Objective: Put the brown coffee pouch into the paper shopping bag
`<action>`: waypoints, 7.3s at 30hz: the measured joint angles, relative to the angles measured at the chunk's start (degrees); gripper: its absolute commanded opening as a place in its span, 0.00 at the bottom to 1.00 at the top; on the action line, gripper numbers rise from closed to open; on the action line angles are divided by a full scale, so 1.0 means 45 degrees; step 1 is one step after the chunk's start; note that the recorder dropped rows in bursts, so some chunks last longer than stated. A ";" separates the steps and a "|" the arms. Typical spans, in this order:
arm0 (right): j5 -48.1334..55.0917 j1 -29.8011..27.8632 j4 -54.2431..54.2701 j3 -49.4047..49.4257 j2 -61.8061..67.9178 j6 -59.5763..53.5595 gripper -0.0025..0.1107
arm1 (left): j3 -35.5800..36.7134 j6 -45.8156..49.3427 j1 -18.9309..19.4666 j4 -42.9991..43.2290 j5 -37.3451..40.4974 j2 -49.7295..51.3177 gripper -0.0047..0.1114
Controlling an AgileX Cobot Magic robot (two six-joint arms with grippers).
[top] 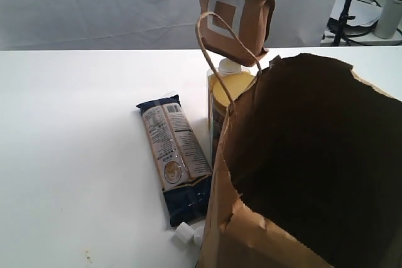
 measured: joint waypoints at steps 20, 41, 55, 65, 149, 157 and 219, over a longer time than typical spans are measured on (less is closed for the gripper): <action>-0.0202 -0.0619 -0.2358 0.1310 -0.0901 0.1764 0.02 | 0.0000 0.0000 0.0000 0.0000 0.0000 0.0000 0.04; 0.0085 -0.2036 -0.0222 0.2749 -0.6083 0.1633 0.02 | 0.0000 0.0000 0.0000 0.0000 0.0000 0.0000 0.04; 0.0117 -0.2036 0.1776 0.8837 -1.2223 0.1164 0.02 | 0.0000 0.0000 0.0000 0.0000 0.0000 0.0000 0.04; -0.0366 -0.2036 0.3905 0.9811 -1.4152 -0.0003 0.02 | 0.0000 0.0000 0.0000 0.0000 0.0000 0.0000 0.04; -0.3601 -0.2036 0.4886 1.9592 -2.1711 0.2351 0.02 | 0.0000 0.0000 0.0000 0.0000 0.0000 0.0000 0.04; -0.6951 -0.2570 0.2381 2.4093 -2.3971 0.5259 0.02 | 0.0000 0.0000 0.0000 0.0000 0.0000 0.0000 0.04; -1.4260 -0.5668 0.1345 3.0210 -2.6516 0.4185 0.02 | 0.0000 0.0000 0.0000 0.0000 0.0000 0.0000 0.04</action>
